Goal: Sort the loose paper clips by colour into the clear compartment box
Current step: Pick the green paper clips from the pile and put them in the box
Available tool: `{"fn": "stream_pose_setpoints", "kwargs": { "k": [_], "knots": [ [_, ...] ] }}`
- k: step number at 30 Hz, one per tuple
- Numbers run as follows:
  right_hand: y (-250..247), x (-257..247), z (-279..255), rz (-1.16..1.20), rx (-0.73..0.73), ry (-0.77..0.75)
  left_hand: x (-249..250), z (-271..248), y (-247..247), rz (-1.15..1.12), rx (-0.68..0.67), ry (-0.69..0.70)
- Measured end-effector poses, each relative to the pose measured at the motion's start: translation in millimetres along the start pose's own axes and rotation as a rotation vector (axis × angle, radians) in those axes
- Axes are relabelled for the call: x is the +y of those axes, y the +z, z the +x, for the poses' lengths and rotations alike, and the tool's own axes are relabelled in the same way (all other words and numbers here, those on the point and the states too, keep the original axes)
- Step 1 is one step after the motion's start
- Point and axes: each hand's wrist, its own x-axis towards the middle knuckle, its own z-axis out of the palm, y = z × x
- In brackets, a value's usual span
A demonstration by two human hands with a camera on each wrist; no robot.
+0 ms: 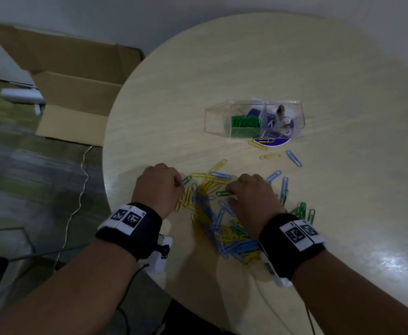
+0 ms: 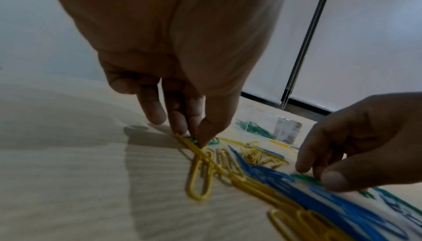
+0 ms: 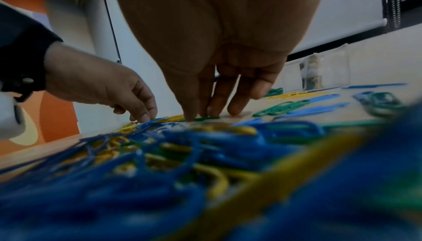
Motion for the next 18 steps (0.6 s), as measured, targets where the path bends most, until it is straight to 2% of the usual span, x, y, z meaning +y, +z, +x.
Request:
{"fn": "stream_pose_setpoints", "kwargs": {
  "k": [3,6,9,11,13,15,18],
  "knots": [
    [-3,-3,3,0.014,-0.044,0.092,6,5,-3,-0.017,-0.078,-0.019],
    [-5,-4,-1,-0.003,-0.070,0.152,9,6,-4,-0.100,-0.031,0.006],
    [-8,-4,-8,0.043,-0.058,0.142,22,-4,-7,-0.149,0.102,0.128],
    [-15,5,-19,0.171,0.004,0.179,36,-14,-4,-0.235,0.133,0.183],
    [-24,28,-36,0.287,0.120,0.314,52,-24,6,-0.266,0.098,0.293],
    [-33,54,-56,0.331,0.206,0.425,70,-32,21,-0.196,0.027,0.441],
    [-35,74,-80,0.263,0.155,0.405,97,-27,42,-0.114,-0.029,0.542]
  ]
}}
